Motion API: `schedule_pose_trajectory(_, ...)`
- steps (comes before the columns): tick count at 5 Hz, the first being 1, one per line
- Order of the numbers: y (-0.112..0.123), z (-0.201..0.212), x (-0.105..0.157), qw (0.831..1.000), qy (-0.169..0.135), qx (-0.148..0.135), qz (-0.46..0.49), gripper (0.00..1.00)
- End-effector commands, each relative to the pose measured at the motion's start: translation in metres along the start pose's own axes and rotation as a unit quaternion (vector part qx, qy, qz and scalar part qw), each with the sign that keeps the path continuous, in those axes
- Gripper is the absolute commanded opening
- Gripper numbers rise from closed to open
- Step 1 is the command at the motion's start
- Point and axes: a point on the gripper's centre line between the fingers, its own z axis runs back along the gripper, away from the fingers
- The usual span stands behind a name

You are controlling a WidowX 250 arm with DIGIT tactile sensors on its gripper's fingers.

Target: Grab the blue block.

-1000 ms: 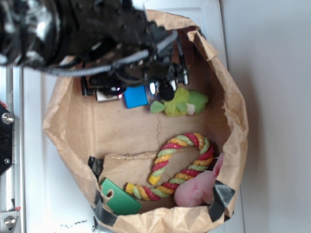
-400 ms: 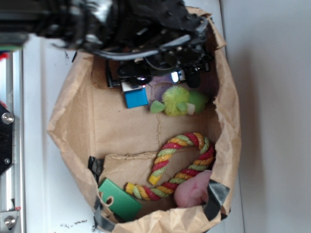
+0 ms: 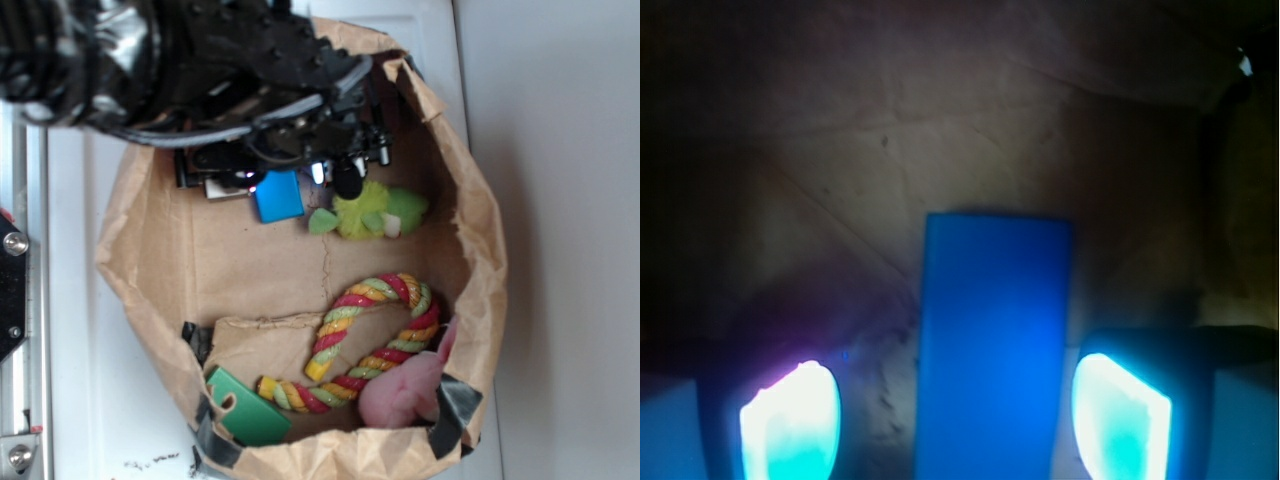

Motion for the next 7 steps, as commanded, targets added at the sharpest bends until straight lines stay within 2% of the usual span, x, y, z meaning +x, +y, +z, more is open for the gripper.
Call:
schedule_pose_trajectory(1,0.009,0.024,0.008,0.999,-0.002,-0.032,-0.002,1.00)
schedule_pose_trajectory(3,-0.007,0.019,0.008,0.999,-0.005,-0.033,0.006,1.00)
schedule_pose_trajectory(6,0.007,0.005,0.008,0.999,-0.023,-0.035,0.005,1.00)
schedule_pose_trajectory(7,0.001,-0.001,0.007,0.999,-0.029,-0.039,0.008,1.00)
